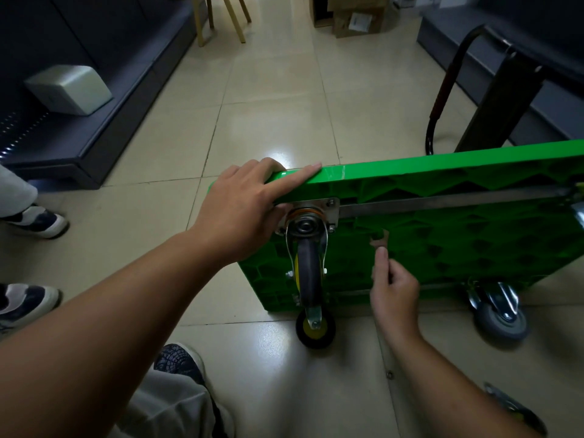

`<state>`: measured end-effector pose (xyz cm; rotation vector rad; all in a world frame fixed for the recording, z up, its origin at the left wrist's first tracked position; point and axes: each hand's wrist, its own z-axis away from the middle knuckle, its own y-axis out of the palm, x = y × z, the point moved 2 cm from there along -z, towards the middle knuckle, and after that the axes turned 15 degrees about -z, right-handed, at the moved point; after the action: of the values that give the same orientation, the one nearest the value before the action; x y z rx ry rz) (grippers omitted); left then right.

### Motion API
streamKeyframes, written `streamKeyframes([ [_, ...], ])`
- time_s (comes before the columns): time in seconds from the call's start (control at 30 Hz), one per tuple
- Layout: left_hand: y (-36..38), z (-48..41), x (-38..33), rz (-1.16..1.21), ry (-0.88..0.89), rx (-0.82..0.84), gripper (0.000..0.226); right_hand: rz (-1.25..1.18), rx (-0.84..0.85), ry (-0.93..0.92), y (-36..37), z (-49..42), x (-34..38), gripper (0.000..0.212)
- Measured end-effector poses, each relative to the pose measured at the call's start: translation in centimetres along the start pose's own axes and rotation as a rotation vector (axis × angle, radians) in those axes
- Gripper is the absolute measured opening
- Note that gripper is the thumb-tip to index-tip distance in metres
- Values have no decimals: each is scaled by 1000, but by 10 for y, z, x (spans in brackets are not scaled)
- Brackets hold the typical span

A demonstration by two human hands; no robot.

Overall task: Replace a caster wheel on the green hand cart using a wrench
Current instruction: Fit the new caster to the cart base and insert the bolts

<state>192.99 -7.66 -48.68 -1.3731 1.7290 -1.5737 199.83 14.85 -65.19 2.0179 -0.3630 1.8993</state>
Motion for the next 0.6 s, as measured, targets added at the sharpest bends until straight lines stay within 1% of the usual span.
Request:
streamKeyframes([
  [0.1,1,-1,0,-1,-3,2,72,-149,-67,139,27,21,-15,53],
  [0.17,1,-1,0,1,4,-3,72,-195,-39,193,43,28,-19,52],
  [0.27,-1,0,0,2,5,-16,71,-198,18,179,60,29,-17,47],
  [0.33,-1,1,0,-5,3,-17,71,-231,18,168,67,26,-17,47],
  [0.4,-1,1,0,-12,0,-19,71,-282,31,202,75,23,-17,48],
  [0.47,-1,1,0,-16,-1,-21,71,-367,59,319,84,20,-17,56],
  [0.5,-1,1,-1,-16,-2,-22,70,-423,55,388,87,19,-15,57],
  [0.6,0,1,0,-17,0,-22,69,-589,72,581,94,17,-9,41],
])
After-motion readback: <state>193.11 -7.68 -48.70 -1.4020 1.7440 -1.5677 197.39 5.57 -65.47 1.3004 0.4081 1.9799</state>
